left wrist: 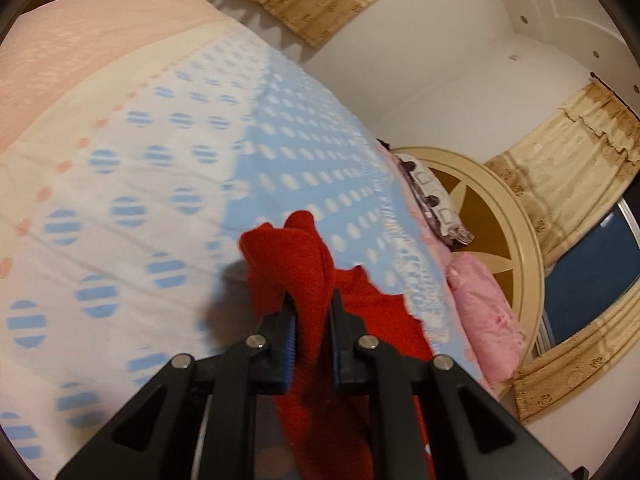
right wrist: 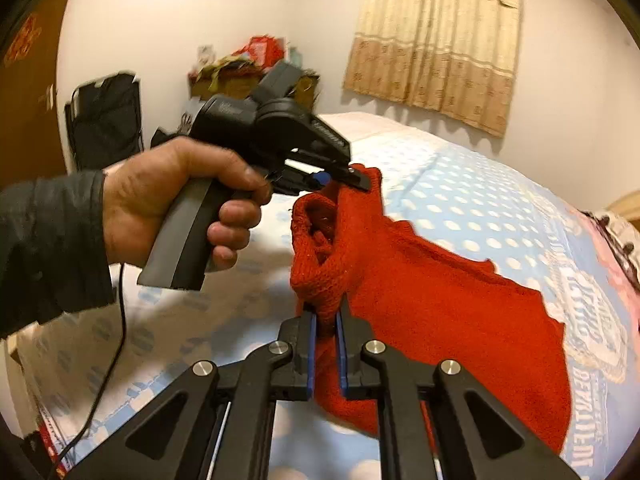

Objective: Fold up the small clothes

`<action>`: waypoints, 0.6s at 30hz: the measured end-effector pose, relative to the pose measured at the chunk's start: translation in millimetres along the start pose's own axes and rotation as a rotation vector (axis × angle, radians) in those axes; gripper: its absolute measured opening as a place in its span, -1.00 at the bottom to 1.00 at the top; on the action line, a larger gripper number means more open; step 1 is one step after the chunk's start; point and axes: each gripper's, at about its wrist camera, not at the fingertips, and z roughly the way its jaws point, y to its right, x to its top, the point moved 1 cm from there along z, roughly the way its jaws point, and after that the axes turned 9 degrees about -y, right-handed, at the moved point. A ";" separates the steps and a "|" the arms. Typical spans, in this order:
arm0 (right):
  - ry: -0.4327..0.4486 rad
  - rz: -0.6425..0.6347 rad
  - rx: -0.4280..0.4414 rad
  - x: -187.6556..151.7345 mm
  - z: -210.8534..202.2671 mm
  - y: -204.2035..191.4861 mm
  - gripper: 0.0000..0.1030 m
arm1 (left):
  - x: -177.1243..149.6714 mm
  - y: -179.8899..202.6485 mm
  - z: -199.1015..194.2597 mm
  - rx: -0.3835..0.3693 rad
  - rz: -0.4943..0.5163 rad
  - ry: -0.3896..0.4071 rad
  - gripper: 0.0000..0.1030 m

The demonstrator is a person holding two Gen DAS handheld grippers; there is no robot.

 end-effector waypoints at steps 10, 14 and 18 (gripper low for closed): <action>0.045 0.171 -0.008 -28.4 -28.1 67.0 -0.86 | 9.3 68.9 48.8 -0.032 0.081 -0.035 -0.74; 0.044 0.228 -0.008 -42.3 -33.0 89.7 -0.86 | 8.0 91.5 71.0 -0.030 0.108 -0.061 -0.74; 0.042 0.290 -0.011 -55.9 -37.1 110.7 -0.86 | 5.2 107.5 92.9 -0.024 0.128 -0.094 -0.74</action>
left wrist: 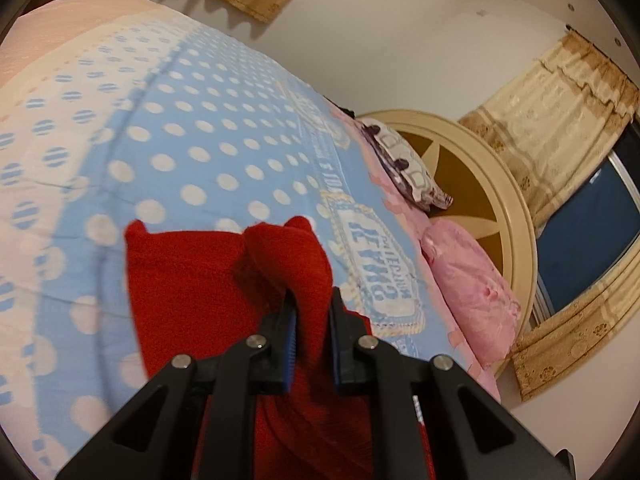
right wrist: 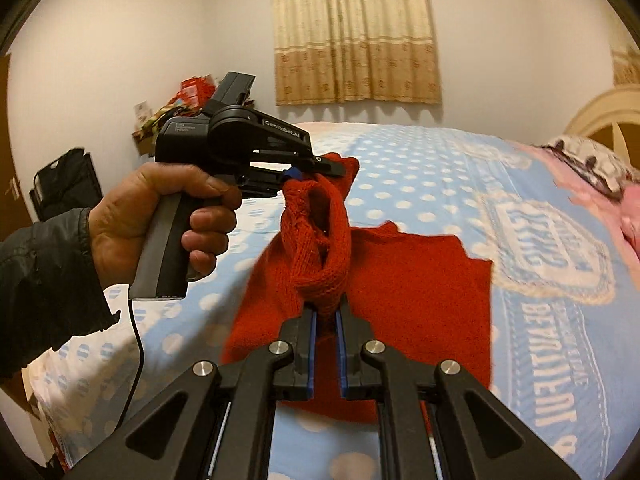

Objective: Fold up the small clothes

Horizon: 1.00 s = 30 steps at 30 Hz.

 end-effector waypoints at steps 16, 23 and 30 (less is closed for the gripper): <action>-0.057 0.196 0.043 -39.0 -14.3 67.4 -0.86 | -14.4 57.4 68.7 0.018 0.119 -0.133 -0.75; -0.110 0.306 0.081 -64.5 -10.2 87.4 -0.86 | -27.2 79.6 97.4 0.059 0.196 -0.203 -0.75; -0.127 0.382 0.077 -82.4 -11.2 106.3 -0.87 | -32.4 91.0 114.4 0.110 0.239 -0.228 -0.75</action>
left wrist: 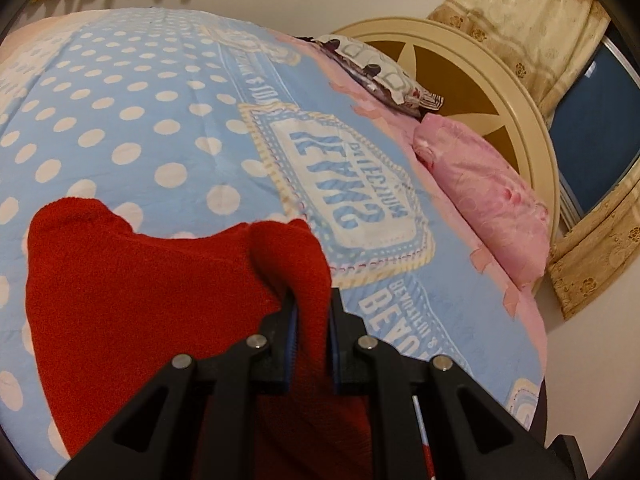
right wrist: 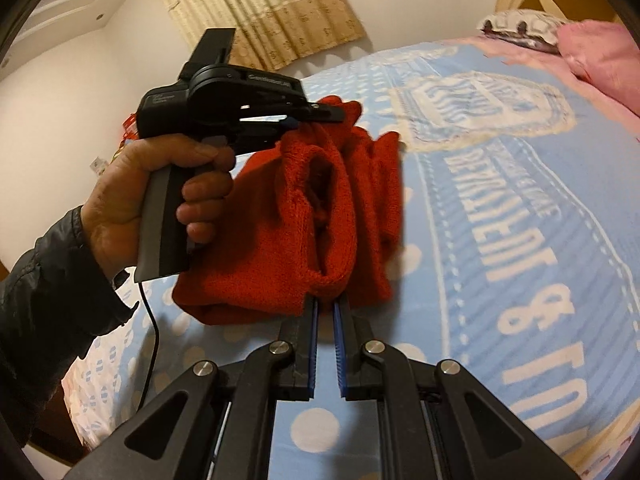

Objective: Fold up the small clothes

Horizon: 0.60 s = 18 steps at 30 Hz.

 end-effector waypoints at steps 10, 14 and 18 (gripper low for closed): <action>-0.014 0.088 0.023 -2.6 5.2 25.9 -0.95 | -3.3 14.0 -6.4 0.056 0.074 0.045 -0.47; 0.028 0.138 0.022 -2.6 -8.7 34.8 -0.93 | -19.4 25.3 -41.9 0.085 0.160 0.130 0.24; 0.073 0.124 -0.024 6.9 -25.7 36.2 -0.80 | -49.5 14.0 -72.1 0.203 0.209 0.191 0.39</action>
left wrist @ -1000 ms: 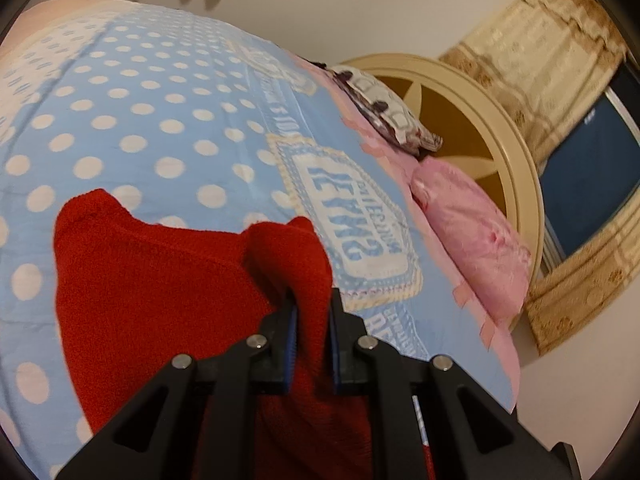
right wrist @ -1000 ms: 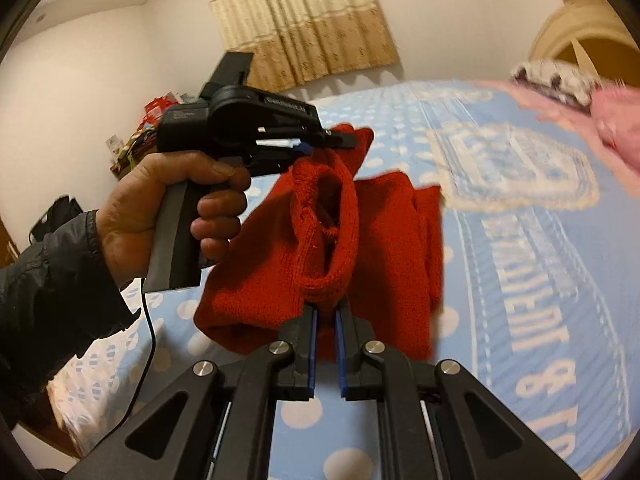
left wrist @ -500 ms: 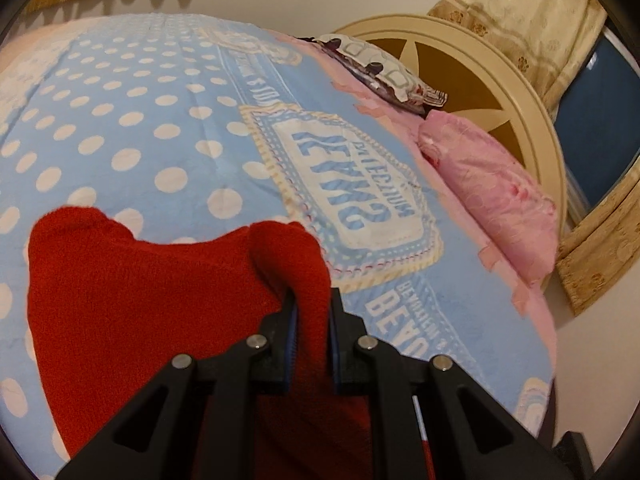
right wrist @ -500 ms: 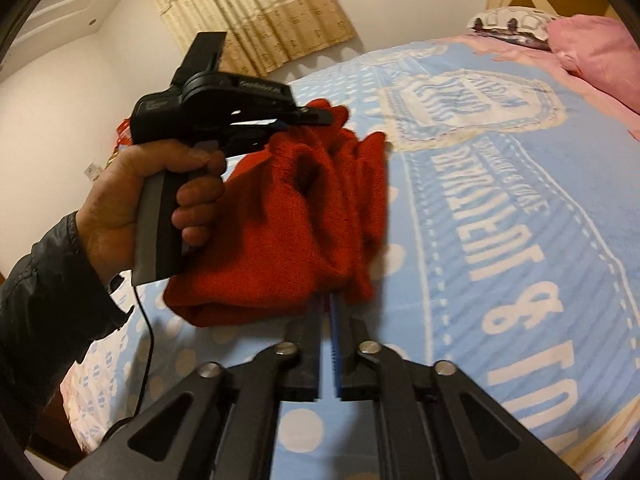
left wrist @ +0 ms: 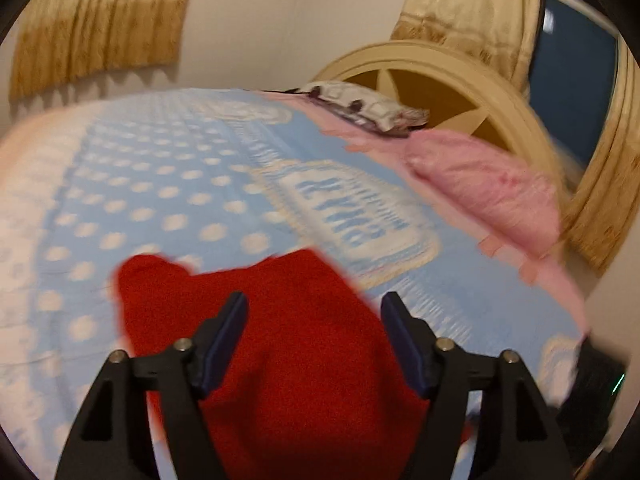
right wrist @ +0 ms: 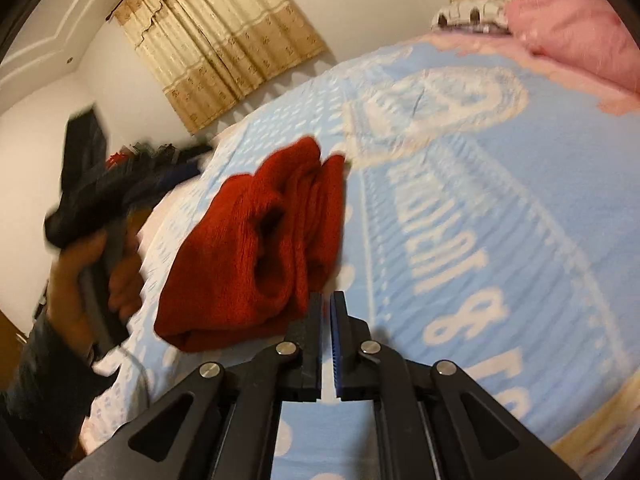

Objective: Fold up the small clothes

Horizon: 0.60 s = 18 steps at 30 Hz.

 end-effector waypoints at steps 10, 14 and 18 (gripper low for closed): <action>-0.040 -0.121 0.073 65.5 23.0 -44.8 0.87 | -77.4 -42.3 -8.6 0.100 -0.087 -0.023 0.56; -0.146 -0.039 0.098 84.8 70.1 -40.6 -0.40 | -88.4 -50.2 -10.0 0.091 -0.148 0.016 0.87; -0.136 0.019 0.126 85.3 72.7 -30.1 -0.69 | -95.2 -51.8 -3.8 0.070 -0.159 0.005 0.89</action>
